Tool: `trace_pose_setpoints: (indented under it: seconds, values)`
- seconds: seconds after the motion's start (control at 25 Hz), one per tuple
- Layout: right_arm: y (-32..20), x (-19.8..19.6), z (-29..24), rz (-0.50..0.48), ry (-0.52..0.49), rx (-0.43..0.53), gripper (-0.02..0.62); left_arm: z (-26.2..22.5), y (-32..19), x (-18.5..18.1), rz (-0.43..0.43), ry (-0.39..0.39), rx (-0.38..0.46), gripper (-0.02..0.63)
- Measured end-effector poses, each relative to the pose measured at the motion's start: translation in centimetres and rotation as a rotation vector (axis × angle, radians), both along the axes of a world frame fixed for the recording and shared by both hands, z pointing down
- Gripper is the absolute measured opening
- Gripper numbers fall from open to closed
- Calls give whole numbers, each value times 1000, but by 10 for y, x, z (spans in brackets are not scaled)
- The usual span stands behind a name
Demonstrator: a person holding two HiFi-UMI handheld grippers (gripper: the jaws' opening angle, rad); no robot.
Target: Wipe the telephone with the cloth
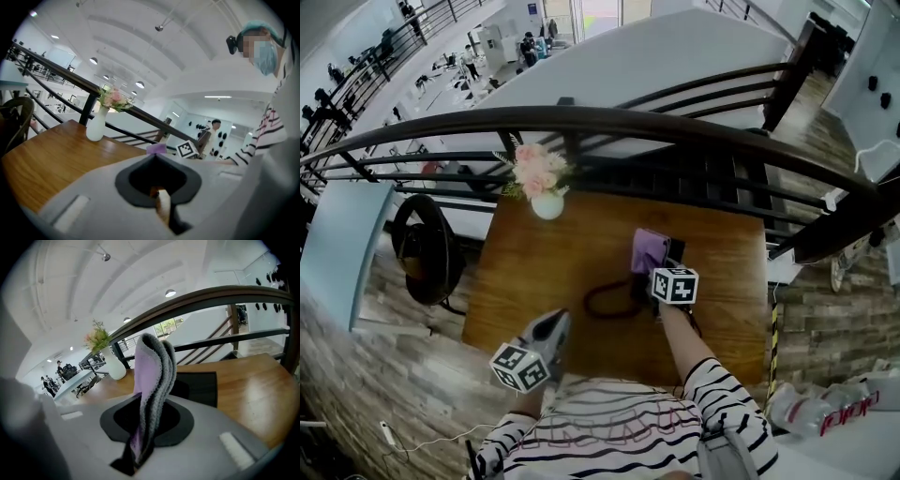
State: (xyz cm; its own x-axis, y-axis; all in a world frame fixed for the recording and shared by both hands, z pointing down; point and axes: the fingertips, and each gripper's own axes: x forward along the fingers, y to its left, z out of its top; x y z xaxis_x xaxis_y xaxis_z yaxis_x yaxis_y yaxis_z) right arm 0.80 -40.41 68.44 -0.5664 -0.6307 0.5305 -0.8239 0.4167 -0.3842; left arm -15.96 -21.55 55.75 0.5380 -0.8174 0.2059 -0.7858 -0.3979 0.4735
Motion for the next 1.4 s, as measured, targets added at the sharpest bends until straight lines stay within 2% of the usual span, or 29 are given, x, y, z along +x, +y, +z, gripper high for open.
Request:
trace_pose_setpoints:
  seconds: [0.64,0.84,1.08,1.2,1.4]
  values:
    - [18,109,8,183,29,-15,54,2,-3,46,123,7,-4,0]
    - [24,128,9,217,30,-23,54,3,-1,58,148,13,-6,2]
    - [31,117,-3,200,5,13,52,3,3,56,140,20,-1,2]
    - [37,90,-14,151,-32,39,52,3,6,53,128,20,2,2]
    - [48,33,-18,57,-86,31,52,-2,13,43,99,20,9,2]
